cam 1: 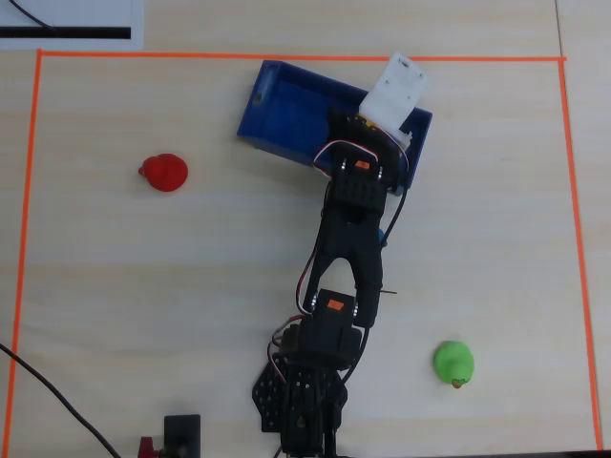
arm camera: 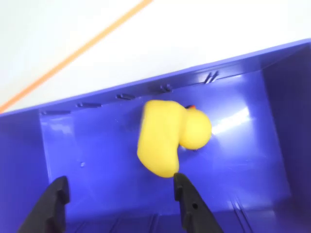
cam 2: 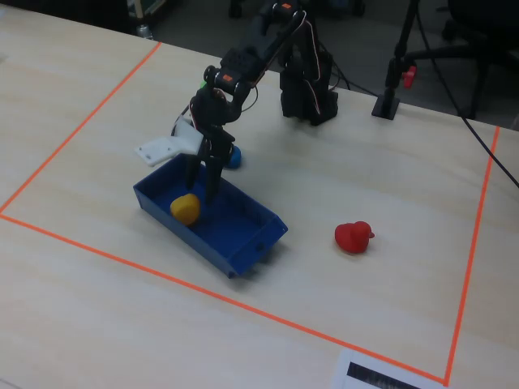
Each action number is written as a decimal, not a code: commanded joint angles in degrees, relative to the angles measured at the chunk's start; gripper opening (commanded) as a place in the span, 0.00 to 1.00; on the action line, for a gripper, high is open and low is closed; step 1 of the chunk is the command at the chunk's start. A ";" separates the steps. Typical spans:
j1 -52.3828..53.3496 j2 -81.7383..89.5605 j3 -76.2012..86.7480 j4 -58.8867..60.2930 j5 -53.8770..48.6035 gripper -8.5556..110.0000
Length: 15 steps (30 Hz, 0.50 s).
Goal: Grasp yellow duck and put it into box.
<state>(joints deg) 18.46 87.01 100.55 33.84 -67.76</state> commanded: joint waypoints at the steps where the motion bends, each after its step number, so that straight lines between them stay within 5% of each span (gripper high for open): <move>1: 0.79 8.26 -2.02 0.09 0.62 0.24; 5: -0.53 17.58 -1.32 4.92 2.90 0.07; 15: -10.37 62.67 33.57 7.56 2.29 0.07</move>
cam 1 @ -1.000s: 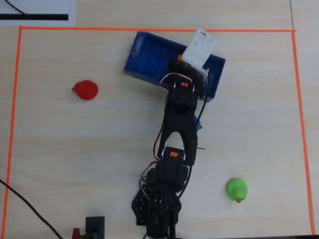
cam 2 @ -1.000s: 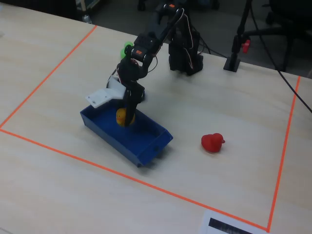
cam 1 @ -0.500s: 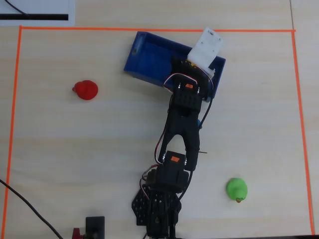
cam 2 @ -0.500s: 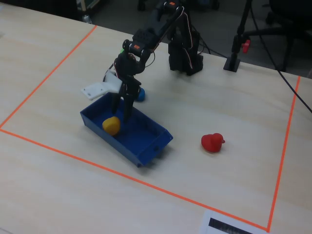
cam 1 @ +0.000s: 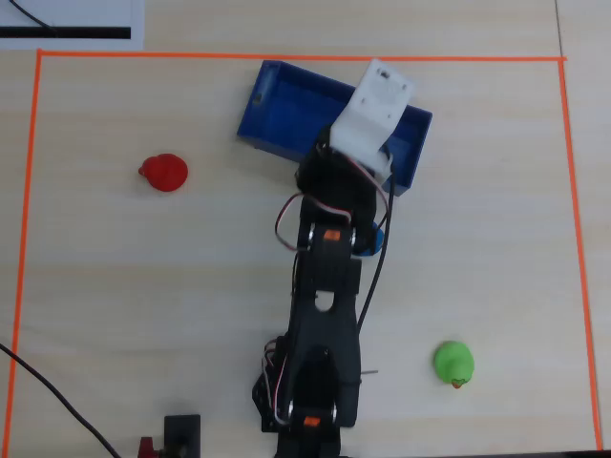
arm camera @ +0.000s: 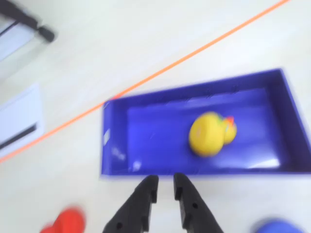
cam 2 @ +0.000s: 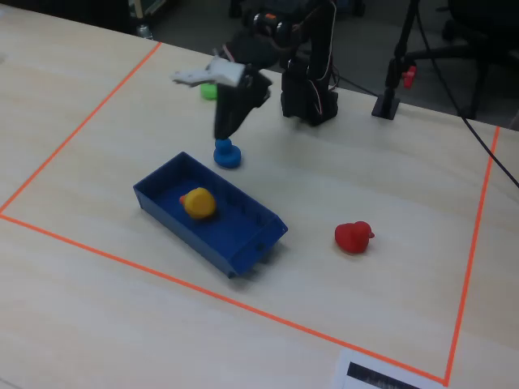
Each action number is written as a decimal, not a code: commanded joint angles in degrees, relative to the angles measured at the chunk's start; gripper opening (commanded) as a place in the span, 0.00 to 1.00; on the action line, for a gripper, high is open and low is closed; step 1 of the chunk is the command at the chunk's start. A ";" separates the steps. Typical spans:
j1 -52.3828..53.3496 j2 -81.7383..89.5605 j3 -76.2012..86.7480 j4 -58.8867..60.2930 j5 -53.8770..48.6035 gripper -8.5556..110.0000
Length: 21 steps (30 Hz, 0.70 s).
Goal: Grasp yellow duck and put it into box.
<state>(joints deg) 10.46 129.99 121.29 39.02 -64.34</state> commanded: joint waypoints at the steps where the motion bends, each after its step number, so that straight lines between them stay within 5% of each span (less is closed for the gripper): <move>1: -3.16 23.82 15.91 4.22 -1.49 0.07; 21: -7.56 57.48 47.37 35.95 -12.74 0.07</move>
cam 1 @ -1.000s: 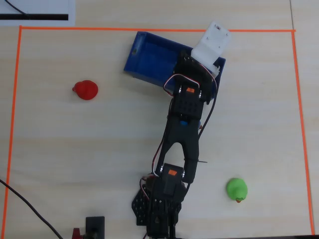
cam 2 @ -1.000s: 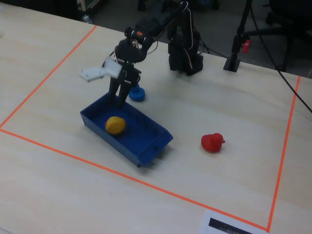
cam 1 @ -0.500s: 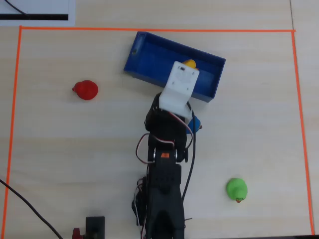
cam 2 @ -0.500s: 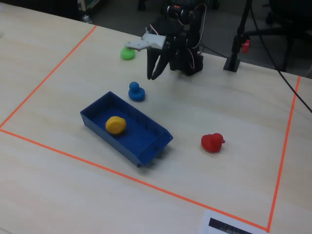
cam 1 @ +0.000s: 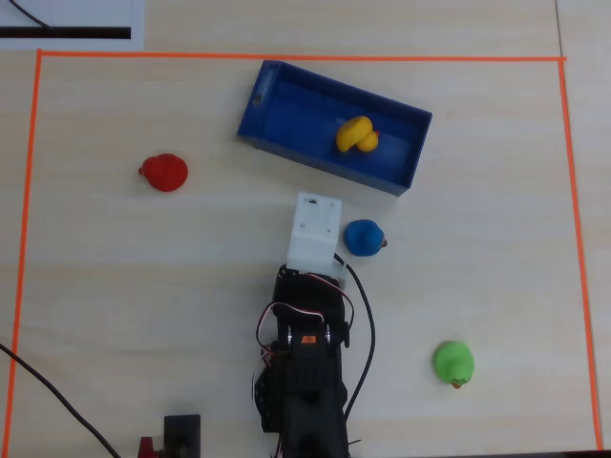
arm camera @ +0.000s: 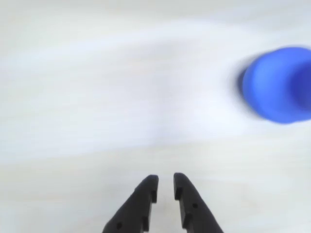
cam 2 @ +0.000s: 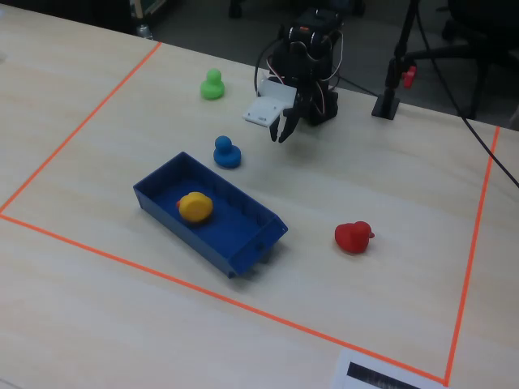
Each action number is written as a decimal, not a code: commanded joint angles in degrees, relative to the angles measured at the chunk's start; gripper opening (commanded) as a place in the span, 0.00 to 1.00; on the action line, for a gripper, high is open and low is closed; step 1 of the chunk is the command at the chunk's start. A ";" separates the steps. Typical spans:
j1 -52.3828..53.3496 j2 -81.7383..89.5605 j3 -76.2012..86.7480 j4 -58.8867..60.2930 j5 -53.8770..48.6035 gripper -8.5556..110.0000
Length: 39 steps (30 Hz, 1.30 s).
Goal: Grasp yellow duck and put it into box.
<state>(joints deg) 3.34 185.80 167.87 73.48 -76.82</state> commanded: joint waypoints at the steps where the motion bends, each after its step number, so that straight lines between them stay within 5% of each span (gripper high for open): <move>1: -0.53 2.46 1.49 2.02 -0.26 0.07; 39: 3.96 3.78 10.37 1.85 -0.35 0.10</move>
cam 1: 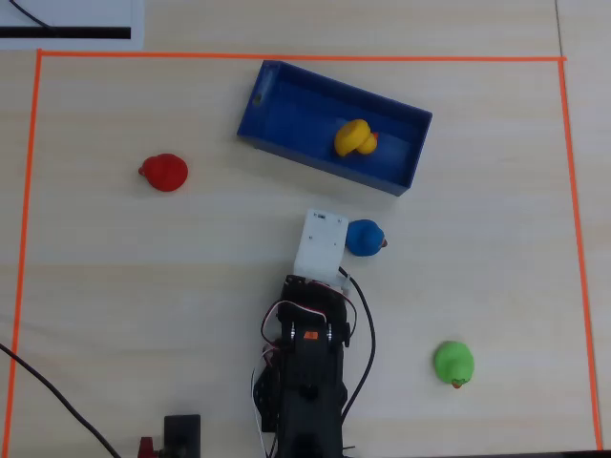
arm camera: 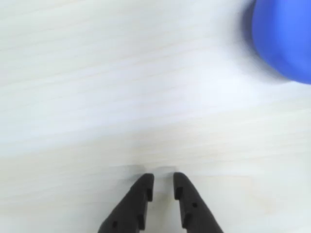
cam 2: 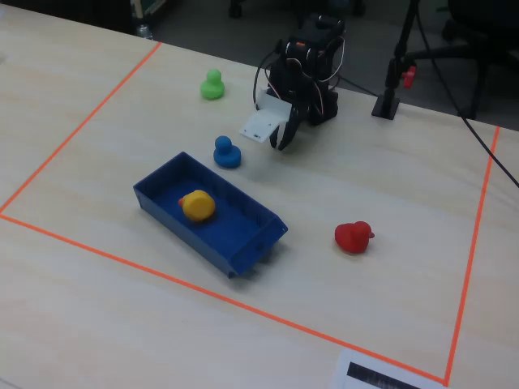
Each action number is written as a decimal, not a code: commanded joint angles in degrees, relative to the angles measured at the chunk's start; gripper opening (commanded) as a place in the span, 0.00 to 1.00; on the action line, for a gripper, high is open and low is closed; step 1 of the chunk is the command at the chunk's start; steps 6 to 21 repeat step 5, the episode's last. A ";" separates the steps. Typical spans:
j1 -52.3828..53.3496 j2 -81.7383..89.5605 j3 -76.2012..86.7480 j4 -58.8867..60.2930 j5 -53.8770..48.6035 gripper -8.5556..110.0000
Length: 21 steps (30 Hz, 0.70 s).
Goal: Grasp yellow duck and put it into box.
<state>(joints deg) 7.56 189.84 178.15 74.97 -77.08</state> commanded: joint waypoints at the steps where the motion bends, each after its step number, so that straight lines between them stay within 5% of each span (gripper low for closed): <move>1: -0.26 -0.26 0.09 0.35 -0.09 0.10; 21: -0.26 -0.26 0.09 0.35 -0.09 0.10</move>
